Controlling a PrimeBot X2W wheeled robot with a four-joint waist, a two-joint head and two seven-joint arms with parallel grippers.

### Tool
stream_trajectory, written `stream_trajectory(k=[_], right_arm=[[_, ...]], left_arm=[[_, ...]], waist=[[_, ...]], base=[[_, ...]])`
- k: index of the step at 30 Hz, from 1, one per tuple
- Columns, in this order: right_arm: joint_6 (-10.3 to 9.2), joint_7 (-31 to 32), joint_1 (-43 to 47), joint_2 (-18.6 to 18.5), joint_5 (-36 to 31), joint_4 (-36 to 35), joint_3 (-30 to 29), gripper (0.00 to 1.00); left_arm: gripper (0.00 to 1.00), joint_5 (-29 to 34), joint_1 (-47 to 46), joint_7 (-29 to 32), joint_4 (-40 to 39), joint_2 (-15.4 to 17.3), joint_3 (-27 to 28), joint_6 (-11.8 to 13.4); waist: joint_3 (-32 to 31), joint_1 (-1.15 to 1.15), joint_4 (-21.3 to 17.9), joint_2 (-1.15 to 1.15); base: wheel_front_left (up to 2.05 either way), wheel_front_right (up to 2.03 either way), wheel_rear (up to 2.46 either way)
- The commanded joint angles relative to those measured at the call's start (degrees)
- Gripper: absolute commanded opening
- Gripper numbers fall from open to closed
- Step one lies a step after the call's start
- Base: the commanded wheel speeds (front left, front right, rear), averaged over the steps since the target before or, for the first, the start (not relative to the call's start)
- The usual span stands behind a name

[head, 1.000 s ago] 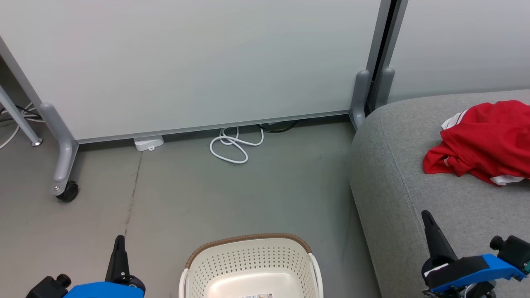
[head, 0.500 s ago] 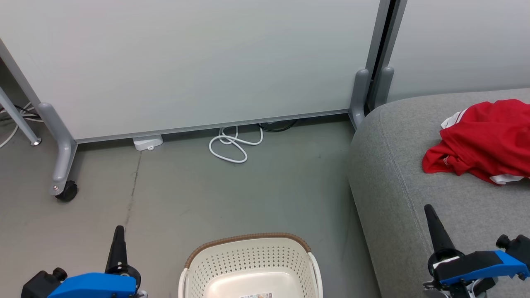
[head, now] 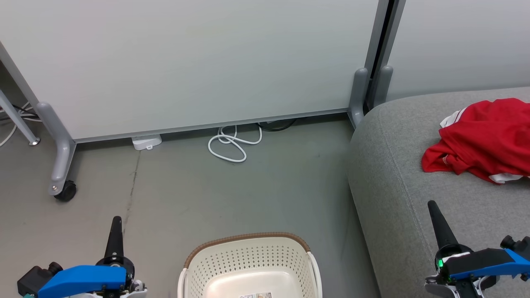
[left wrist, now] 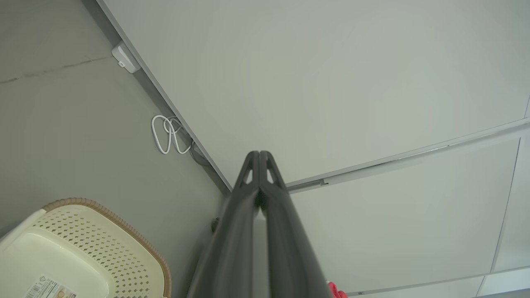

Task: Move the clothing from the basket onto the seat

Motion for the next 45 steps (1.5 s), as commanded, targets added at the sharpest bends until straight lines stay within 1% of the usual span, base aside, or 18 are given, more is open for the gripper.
stream_trajectory(k=[1,23,45], right_arm=[[0.02,0.2,-1.4,-0.3,1.6,-0.4,-0.2,0.0],[0.02,1.6,-2.2,-0.3,13.3,-0.3,-0.9,0.0],[0.02,2.9,-2.7,-0.3,23.1,-0.1,-1.4,0.0]], left_arm=[[0.0,-1.3,-1.3,0.4,-0.7,0.1,0.2,-0.4],[0.0,-10.9,-2.9,3.2,-1.7,-0.2,1.3,-0.5],[0.0,-18.9,-4.2,5.7,-2.5,-0.5,2.0,-0.6]], waist=[[0.0,0.0,0.0,0.0],[0.3,0.0,-0.3,0.0],[0.5,0.0,-0.6,0.0]], base=[[0.0,0.0,0.0],[0.0,0.0,0.0],[0.0,0.0,0.0]])
